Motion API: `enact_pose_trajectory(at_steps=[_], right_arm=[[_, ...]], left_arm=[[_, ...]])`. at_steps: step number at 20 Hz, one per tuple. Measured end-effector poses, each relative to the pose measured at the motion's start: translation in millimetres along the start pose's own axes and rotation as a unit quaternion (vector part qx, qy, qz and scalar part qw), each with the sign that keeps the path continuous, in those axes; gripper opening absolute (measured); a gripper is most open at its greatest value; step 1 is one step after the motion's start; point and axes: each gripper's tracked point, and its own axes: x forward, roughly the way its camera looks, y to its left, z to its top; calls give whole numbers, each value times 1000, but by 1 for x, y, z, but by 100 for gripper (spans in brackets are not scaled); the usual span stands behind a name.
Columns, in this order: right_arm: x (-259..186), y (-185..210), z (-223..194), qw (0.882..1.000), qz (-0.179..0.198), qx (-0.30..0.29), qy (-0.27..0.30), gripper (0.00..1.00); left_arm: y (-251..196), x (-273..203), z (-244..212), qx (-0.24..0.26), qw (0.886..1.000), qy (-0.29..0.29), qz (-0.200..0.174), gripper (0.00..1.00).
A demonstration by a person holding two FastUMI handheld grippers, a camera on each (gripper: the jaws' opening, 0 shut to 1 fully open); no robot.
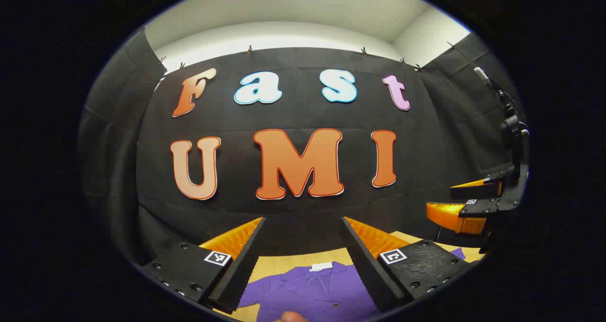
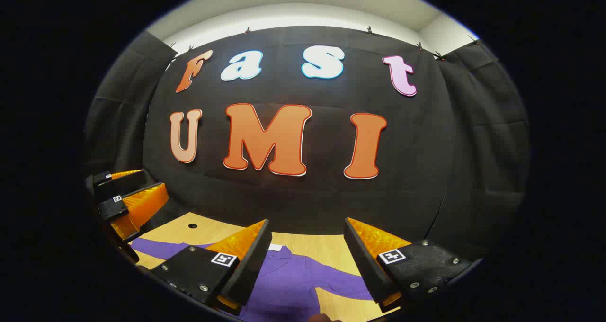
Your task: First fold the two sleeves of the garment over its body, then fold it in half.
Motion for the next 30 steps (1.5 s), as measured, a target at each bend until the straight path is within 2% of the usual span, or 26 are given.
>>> enact_pose_trajectory(at_steps=[3, 10, 11, 16, 21, 26, 29, 30], right_arm=[[6, 2, 1, 1000, 15, -5, -2, 93], [15, -6, 6, 1000, 27, -5, -9, 93], [16, -9, 7, 1000, 26, -5, -9, 93], [21, -9, 1, 999, 33, 2, -4, 93], [23, -13, -5, 999, 32, 5, -3, 93], [24, -35, -19, 1000, 8, -1, 9, 93], [23, -60, -38, 999, -21, -3, 27, 93], [23, -69, -46, 999, -31, 0, 34, 93]], left_arm=[[-3, 4, 4, 4, 1000, -1, 9, 98], [-33, 17, 11, 11, 1000, -11, -6, 100], [-35, 18, 11, 9, 1000, -10, -6, 98], [-34, 17, 7, 9, 1000, -3, 4, 100], [-32, 16, 8, 13, 1000, -1, 13, 98], [-24, 12, 12, 15, 1000, -7, 23, 98], [-26, 10, 16, 22, 999, -9, 25, 100], [-25, 10, 15, 25, 999, -10, 28, 98]])
